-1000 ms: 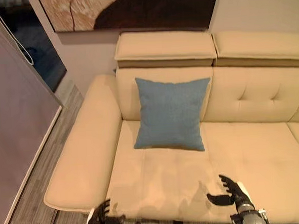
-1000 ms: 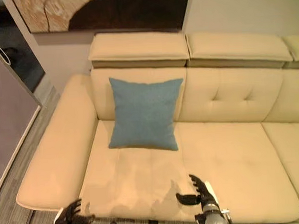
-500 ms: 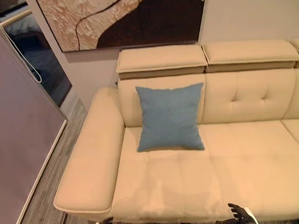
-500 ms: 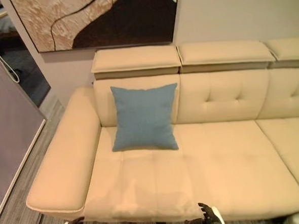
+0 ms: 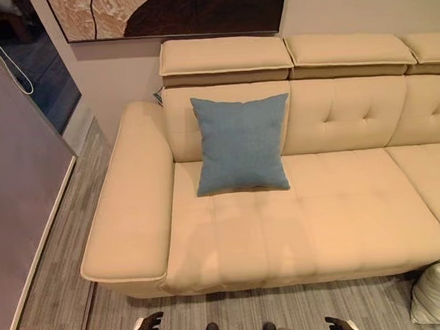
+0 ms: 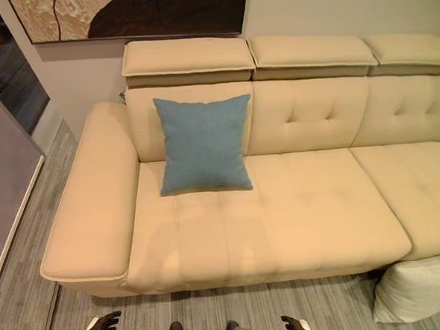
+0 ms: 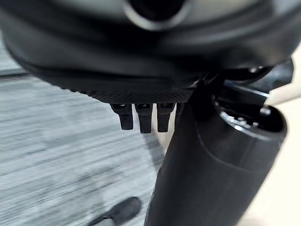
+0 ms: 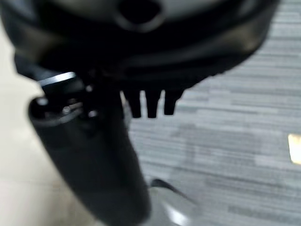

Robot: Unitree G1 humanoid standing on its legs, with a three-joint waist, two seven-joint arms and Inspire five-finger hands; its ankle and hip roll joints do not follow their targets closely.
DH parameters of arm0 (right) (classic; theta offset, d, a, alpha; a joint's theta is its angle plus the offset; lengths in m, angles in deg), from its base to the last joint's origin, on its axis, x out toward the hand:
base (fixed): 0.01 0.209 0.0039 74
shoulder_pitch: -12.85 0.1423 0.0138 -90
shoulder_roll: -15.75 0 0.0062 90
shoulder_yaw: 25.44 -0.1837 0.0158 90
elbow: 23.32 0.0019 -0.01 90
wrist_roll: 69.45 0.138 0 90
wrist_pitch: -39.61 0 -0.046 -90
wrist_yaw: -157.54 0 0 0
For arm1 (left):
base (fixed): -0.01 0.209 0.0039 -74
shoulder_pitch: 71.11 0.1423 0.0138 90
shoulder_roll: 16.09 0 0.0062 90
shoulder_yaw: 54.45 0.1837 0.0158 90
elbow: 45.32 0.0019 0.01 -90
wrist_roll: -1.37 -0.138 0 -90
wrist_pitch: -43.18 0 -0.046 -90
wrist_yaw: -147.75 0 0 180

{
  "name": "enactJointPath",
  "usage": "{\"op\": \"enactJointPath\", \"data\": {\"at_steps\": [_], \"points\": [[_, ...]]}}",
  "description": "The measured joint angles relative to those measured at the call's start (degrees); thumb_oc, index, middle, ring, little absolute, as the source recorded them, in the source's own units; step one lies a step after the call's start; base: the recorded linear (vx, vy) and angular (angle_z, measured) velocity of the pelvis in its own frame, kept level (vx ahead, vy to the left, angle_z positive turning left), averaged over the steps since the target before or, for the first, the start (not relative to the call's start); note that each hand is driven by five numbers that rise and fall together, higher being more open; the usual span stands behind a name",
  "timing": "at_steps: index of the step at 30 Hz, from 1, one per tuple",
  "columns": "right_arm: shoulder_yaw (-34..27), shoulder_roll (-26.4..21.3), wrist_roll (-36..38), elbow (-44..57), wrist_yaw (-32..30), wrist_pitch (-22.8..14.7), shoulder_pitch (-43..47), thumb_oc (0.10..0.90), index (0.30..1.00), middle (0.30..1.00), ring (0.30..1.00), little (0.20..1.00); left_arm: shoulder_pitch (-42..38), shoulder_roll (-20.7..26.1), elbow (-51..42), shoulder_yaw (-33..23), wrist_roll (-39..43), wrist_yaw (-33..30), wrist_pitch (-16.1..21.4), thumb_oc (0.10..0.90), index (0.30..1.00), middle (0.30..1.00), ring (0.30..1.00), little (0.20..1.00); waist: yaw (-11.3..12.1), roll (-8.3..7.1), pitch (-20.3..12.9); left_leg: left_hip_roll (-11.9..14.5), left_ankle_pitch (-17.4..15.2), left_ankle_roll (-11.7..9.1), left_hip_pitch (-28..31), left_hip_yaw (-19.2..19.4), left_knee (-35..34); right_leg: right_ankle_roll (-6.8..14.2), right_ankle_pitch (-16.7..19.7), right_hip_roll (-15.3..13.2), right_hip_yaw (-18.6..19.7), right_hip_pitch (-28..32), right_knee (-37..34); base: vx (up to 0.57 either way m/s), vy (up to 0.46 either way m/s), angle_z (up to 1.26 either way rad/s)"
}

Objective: Pick up all the scattered cushions and arrange them neatly on the sofa.

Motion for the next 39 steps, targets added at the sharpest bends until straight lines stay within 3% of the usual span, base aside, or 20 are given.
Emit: {"op": "enactJointPath", "data": {"at_steps": [3, 4, 7, 10, 13, 15, 16, 18, 21, 22, 24, 25, 27, 28, 30, 31, 33, 34, 37, 39], "points": [[0.0, 0.9, 0.0, 0.0, 0.1, -0.1, 0.4, 0.8, 0.9, 0.9, 0.9, 0.9, 1.6, 1.2, -0.1, 0.1, 0.0, 0.0, -0.2, 0.8, 0.9, 0.9, 0.9, 0.9, 0.7, -2.54, -1.6, 0.4, 1.7, -2.9, -0.6, 1.6, -1.0, -2.6, -2.5, 0.1, -0.3, 6.1, -11.0, -0.09, -0.131, -0.4], [0.0, 0.7, 0.1, -0.1, 0.0, -0.1, 0.6, 0.8, 0.9, 0.9, 0.9, 0.9, 1.6, 0.4, -0.1, 0.2, 0.0, 0.0, -0.7, 0.8, 0.9, 0.9, 0.9, 0.9, 0.3, -1.54, -1.9, 1.5, 2.6, -4.7, -0.7, 1.0, -1.7, -5.9, -0.5, 2.3, 0.2, 7.2, -14.7, -0.07, -0.099, -0.24], [0.0, -0.2, 0.5, 0.0, -0.2, -0.2, -0.4, 0.8, 0.9, 0.9, 0.9, 0.9, 1.6, -0.5, -0.5, 0.3, 0.0, 0.0, -0.9, 0.8, 0.9, 0.9, 0.9, 0.9, 0.2, 0.03, -3.2, 5.3, 5.0, -8.0, -3.5, -2.9, 1.4, -8.9, 1.5, 6.7, 0.5, 7.0, -17.3, -0.14, -0.099, -0.11], [0.0, -1.7, 0.6, -0.7, -0.6, -0.1, -2.4, 0.8, 0.9, 0.9, 0.9, 0.9, 0.0, -0.7, -0.5, 1.8, 0.0, -0.1, -1.0, 0.8, 0.9, 0.9, 0.9, 0.9, -0.1, -0.25, -3.1, 5.7, 8.7, -12.1, -6.0, -5.8, 4.0, -11.3, 2.7, 7.1, 0.3, 6.2, -18.0, -0.16, -0.028, -0.02], [0.1, -1.9, 0.7, -3.9, -1.2, -0.1, -2.6, 0.8, 0.9, 0.9, 0.9, 0.9, -0.7, -0.9, -0.6, 2.9, 0.1, -0.2, -1.0, 0.8, 0.9, 0.9, 0.9, 0.9, -0.6, -0.17, -3.0, 5.3, 8.4, -12.4, -6.9, -9.3, 6.3, -11.8, 3.0, 6.8, 0.9, 5.6, -17.3, -0.15, 0.022, -0.12], [0.1, -2.1, 0.7, -4.4, -1.2, 0.0, -2.2, 0.8, 0.9, 0.9, 0.9, 0.9, -0.9, -1.2, -0.7, 3.1, 0.2, -0.1, -0.9, 0.8, 0.9, 0.9, 0.9, 0.9, -0.7, -0.83, -2.7, 3.3, 6.5, -12.9, -6.3, -13.0, 7.2, -11.8, 3.9, 5.9, 2.7, 4.9, -17.6, -0.15, 0.104, -0.55], [0.1, -2.3, 0.7, -4.4, -1.2, 0.0, -1.2, 0.8, 0.9, 0.9, 0.9, 0.9, -0.9, -1.8, -0.6, 3.0, 0.2, -0.1, -1.0, 0.8, 0.9, 0.9, 0.9, 0.9, -1.1, -1.65, -2.3, 0.5, 2.8, -11.3, -5.4, -16.7, 9.0, -11.2, 4.9, 4.7, 5.5, 3.5, -16.9, -0.13, 0.143, -0.82], [0.1, -2.3, 0.7, -4.4, -1.3, 0.1, -0.3, 0.8, 0.9, 0.9, 0.9, 0.9, -2.2, -2.1, -0.2, 2.9, 0.2, 0.0, -1.0, 0.8, 0.9, 0.9, 0.9, 0.9, -2.7, -1.85, -1.8, -0.1, 1.3, -10.9, -4.8, -16.9, 9.3, -10.4, 6.2, 4.3, 6.8, 3.3, -17.6, -0.1, 0.159, -0.54], [0.1, -2.0, 0.7, -4.3, -1.2, 0.1, 0.5, 0.8, 0.9, 0.9, 0.9, 0.9, -3.8, -3.0, -0.3, 3.7, 0.2, 0.1, -1.0, 0.8, 0.9, 0.9, 0.9, 0.9, -3.1, -2.7, -1.2, -1.4, -3.6, -9.3, -3.1, -21.4, 10.5, -9.2, 7.4, 3.3, 11.2, 1.9, -17.9, -0.11, 0.199, -0.71], [-0.2, -2.7, 0.9, -3.6, -1.3, -0.1, 1.0, 0.8, 0.9, 0.9, 0.9, 0.9, -5.0, -4.3, -0.3, 4.9, 0.2, 0.2, -0.9, 0.8, 0.9, 0.9, 0.9, 0.9, -4.5, -1.44, -1.2, -1.7, -6.5, -7.6, -3.0, -21.7, 10.0, -8.0, 8.2, 3.0, 12.3, 1.0, -18.2, -0.18, 0.243, -0.55], [-1.1, -2.2, 1.9, -3.2, -1.4, 0.0, 2.0, 0.8, 0.9, 0.9, 0.9, 0.9, -6.9, -4.8, -0.5, 5.3, 0.1, 0.2, -0.9, 0.8, 0.9, 0.9, 0.9, 0.9, -5.3, -2.23, -0.4, -2.9, -6.2, -6.7, -3.0, -20.5, 8.1, -6.5, 8.8, 1.6, 13.2, -0.8, -17.5, -0.24, 0.218, -0.59], [-1.8, -0.4, 2.4, -3.3, -1.5, 0.0, 2.5, 0.8, 0.9, 0.9, 0.9, 0.9, -8.7, -4.0, -1.0, 6.7, 0.1, -0.1, -0.9, 0.8, 0.9, 0.9, 0.9, 0.9, -5.7, -4.63, 0.3, -5.6, -5.5, -5.0, -4.7, -17.0, 8.5, -4.5, 12.0, -1.2, 15.8, -4.2, -17.7, -0.24, 0.177, -0.9], [-2.0, 0.6, 2.7, -2.0, -1.5, -0.1, 3.1, 0.8, 0.9, 0.9, 0.9, 0.9, -9.6, -3.4, -0.9, 7.0, 0.0, 0.0, -0.9, 0.8, 0.9, 0.9, 0.9, 0.9, -6.1, -5.36, 0.8, -6.8, -4.7, -3.6, -5.7, -13.9, 7.9, -2.7, 13.7, -2.3, 15.7, -5.8, -19.4, -0.23, 0.149, -0.87], [-2.0, 1.1, 2.9, -1.9, -1.5, 0.1, 3.0, 0.8, 0.9, 0.9, 0.9, 0.9, -10.0, -3.3, -0.9, 6.9, 0.0, -0.1, -0.9, 0.8, 0.9, 0.9, 0.9, 0.9, -6.1, -5.21, 1.2, -7.3, -4.6, -3.0, -6.1, -12.8, 8.1, -3.0, 13.7, -2.4, 15.0, -6.0, -20.0, -0.17, 0.086, -0.73], [-2.2, 2.6, 4.3, -1.8, -1.4, 0.1, 2.3, 0.8, 0.9, 0.9, 0.9, 0.9, -10.0, -1.8, -0.5, 6.6, -0.2, -0.2, -0.7, 0.8, 0.9, 0.9, 0.9, 0.9, -4.9, -5.48, 2.8, -7.6, -4.3, -0.2, -6.6, -5.5, 8.7, -0.6, 17.5, -3.6, 12.8, -8.2, -22.6, -0.25, 0.12, -1.28], [-2.3, 2.6, 4.5, -1.9, -1.5, 0.1, 2.1, 0.8, 0.9, 0.9, 0.9, 0.9, -9.8, -1.7, -0.5, 6.2, -0.5, -0.2, -0.9, 0.8, 0.9, 0.9, 0.9, 0.9, -5.0, -3.84, 3.8, -6.1, -3.8, 0.4, -7.0, -3.3, 8.9, -2.7, 14.3, -3.7, 7.2, -8.8, -21.3, -0.29, 0.159, -1.54], [-2.2, 2.3, 4.5, -2.4, -1.7, 0.4, 2.4, 0.8, 0.9, 0.9, 0.9, 0.9, -8.6, -1.5, -0.4, 5.2, -1.2, -0.2, -0.9, 0.8, 0.9, 0.9, 0.9, 0.9, -2.8, -0.97, 5.2, -2.7, -3.3, 0.6, -6.0, 0.9, 7.6, -2.5, 11.6, -3.5, -4.3, -10.8, -15.8, -0.15, 0.083, -1.29], [-2.3, 1.9, 4.5, -2.4, -1.9, 0.7, 1.8, 0.8, 0.9, 0.9, 0.9, 0.9, -6.2, -1.3, -0.3, 4.5, -1.3, -0.3, -1.0, 0.8, 0.9, 0.9, 0.9, 0.9, -2.7, -0.49, 5.3, -1.9, -4.0, 1.1, -4.1, 2.0, 6.0, -1.8, 10.8, -3.9, -6.7, -9.8, -10.2, -0.18, 0.063, -1.07], [-2.2, 1.2, 4.5, -2.7, -2.0, 0.8, 0.2, 0.8, 0.9, 0.9, 0.9, 0.9, -3.8, -0.3, -0.4, 3.7, -1.6, -0.4, -1.0, 0.8, 0.9, 0.9, 0.9, 0.9, -1.4, -0.66, 4.7, 0.1, -3.5, 1.4, -3.4, 6.0, 5.4, -2.6, 5.0, -3.1, -5.3, -8.0, 1.1, -0.2, 0.008, -0.75], [-2.2, 0.9, 4.4, -2.3, -2.1, 0.8, -0.2, 0.8, 0.9, 0.9, 0.9, 0.9, -3.3, 0.4, -0.4, 3.5, -1.6, -0.4, -1.0, 0.8, 0.9, 0.9, 0.9, 0.9, 0.1, -0.94, 4.2, 2.6, -1.5, -1.0, -3.3, 9.3, 4.4, -2.5, -2.0, -2.2, -4.5, -4.8, 3.4, -0.15, -0.128, -0.99]]}}
